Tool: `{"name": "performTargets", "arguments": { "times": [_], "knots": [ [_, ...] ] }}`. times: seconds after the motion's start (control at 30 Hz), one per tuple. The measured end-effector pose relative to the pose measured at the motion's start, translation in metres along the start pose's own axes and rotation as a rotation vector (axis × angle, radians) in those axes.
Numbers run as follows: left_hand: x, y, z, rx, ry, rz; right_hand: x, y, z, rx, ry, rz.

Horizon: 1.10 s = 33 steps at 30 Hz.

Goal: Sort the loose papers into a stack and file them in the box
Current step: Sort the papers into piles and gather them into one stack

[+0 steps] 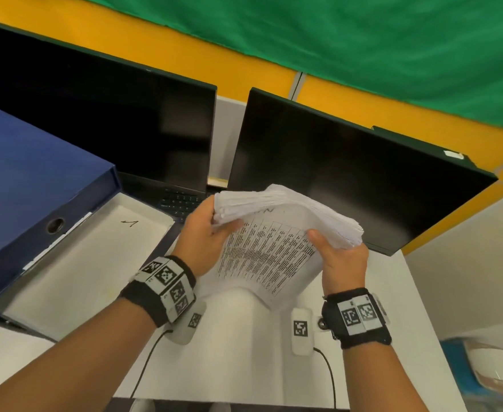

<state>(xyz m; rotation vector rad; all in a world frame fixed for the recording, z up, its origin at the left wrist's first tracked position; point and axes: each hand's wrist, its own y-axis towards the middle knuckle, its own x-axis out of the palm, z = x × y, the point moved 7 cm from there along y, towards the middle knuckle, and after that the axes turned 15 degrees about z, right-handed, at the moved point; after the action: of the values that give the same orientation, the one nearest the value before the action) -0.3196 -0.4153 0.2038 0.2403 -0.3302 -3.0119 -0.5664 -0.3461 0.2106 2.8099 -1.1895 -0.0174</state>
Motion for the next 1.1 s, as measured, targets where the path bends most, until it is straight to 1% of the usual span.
{"name": "performTargets", "arguments": {
  "times": [0.03,0.1,0.17,0.23,0.3,0.37,0.43,0.5,0.63,0.73,0.8,0.87,0.9,0.93,1.0,1.1],
  "knots": [
    [-0.003,0.0,0.0,0.007,-0.011,0.01,-0.003,-0.003,-0.005,-0.035,0.012,-0.003],
    [-0.006,-0.005,-0.002,0.008,-0.024,-0.01,-0.008,-0.009,-0.009,-0.083,0.015,0.007],
    [-0.007,-0.01,-0.008,-0.026,-0.031,-0.057,-0.009,-0.014,-0.007,-0.106,0.008,0.028],
    [-0.007,-0.014,-0.006,-0.036,-0.108,-0.063,-0.009,-0.016,-0.004,-0.118,0.015,0.081],
    [-0.009,-0.016,0.004,-0.015,-0.185,-0.002,-0.009,-0.017,-0.001,-0.121,0.025,0.152],
    [-0.009,-0.016,0.013,0.017,-0.205,0.082,-0.008,-0.017,-0.002,-0.142,0.013,0.22],
    [-0.008,-0.014,0.017,0.003,-0.193,0.163,-0.008,-0.016,-0.004,-0.157,0.006,0.278],
    [-0.007,-0.009,0.018,-0.02,-0.208,0.214,-0.008,-0.014,-0.005,-0.153,0.014,0.325],
    [-0.002,-0.004,0.02,-0.025,-0.206,0.193,-0.007,-0.012,-0.004,-0.132,0.049,0.334],
    [-0.005,-0.003,0.021,-0.027,-0.263,0.195,-0.005,-0.014,-0.005,-0.137,0.082,0.263],
    [-0.002,-0.005,0.015,-0.049,-0.326,0.122,-0.004,-0.016,-0.001,-0.136,0.087,0.184],
    [0.007,-0.01,0.005,-0.129,-0.397,-0.037,-0.006,-0.015,0.009,-0.102,0.039,0.139],
    [0.009,-0.014,0.005,-0.124,-0.396,-0.113,-0.007,-0.014,0.014,-0.079,0.015,0.122],
    [0.01,-0.017,0.004,-0.104,-0.379,-0.159,-0.007,-0.014,0.018,-0.06,0.002,0.108],
    [0.007,-0.02,0.003,-0.094,-0.352,-0.182,-0.007,-0.015,0.021,-0.039,-0.006,0.08],
    [0.013,-0.024,-0.007,-0.138,-0.306,-0.253,-0.006,-0.014,0.021,-0.035,-0.002,0.073]
  ]
}}
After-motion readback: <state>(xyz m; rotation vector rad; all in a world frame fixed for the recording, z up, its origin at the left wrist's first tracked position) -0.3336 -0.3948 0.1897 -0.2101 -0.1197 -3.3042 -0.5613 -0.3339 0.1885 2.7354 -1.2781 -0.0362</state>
